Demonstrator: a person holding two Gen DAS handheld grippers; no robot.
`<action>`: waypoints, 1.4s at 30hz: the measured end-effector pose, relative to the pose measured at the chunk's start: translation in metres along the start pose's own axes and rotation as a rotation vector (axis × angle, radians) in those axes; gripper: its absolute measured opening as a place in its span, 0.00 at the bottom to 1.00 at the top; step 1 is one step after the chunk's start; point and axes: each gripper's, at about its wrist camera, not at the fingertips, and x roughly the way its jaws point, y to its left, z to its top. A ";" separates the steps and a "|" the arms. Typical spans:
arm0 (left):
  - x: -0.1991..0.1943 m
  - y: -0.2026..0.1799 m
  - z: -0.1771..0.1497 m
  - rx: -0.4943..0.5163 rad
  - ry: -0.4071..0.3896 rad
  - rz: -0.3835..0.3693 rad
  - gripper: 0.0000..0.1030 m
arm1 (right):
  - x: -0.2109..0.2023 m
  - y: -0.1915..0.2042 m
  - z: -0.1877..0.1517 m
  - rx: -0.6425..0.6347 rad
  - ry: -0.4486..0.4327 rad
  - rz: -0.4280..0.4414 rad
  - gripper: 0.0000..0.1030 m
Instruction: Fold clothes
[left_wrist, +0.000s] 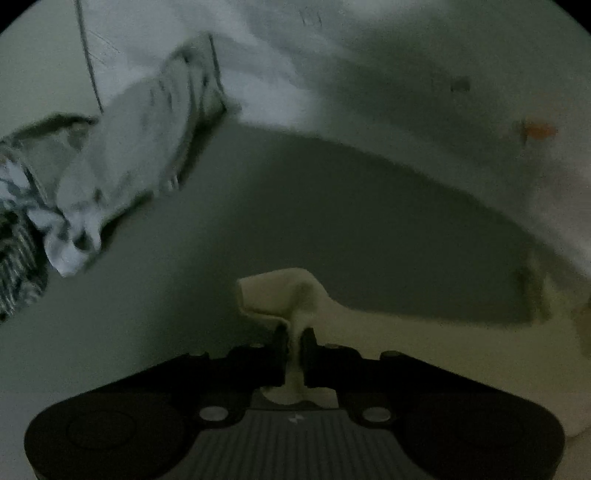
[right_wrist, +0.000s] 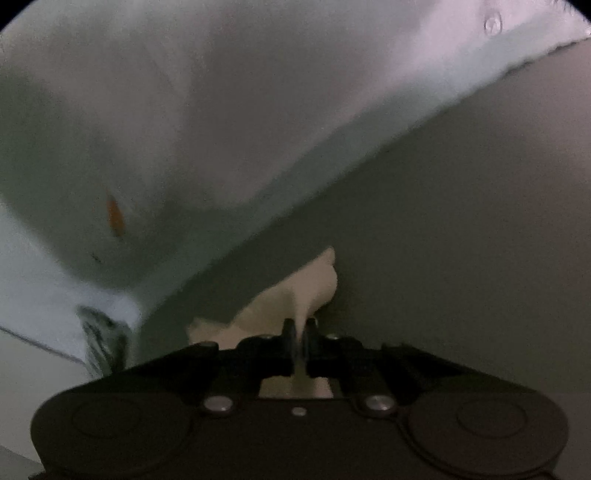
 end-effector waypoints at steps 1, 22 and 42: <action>-0.012 0.000 0.009 -0.011 -0.031 -0.004 0.08 | -0.003 0.000 0.005 0.021 -0.015 0.025 0.04; 0.002 -0.001 0.004 -0.107 -0.085 -0.180 0.10 | -0.062 -0.011 -0.031 0.028 -0.091 -0.105 0.49; 0.003 -0.137 -0.079 -0.086 0.417 -0.668 0.77 | -0.136 -0.041 -0.150 0.426 -0.107 0.185 0.36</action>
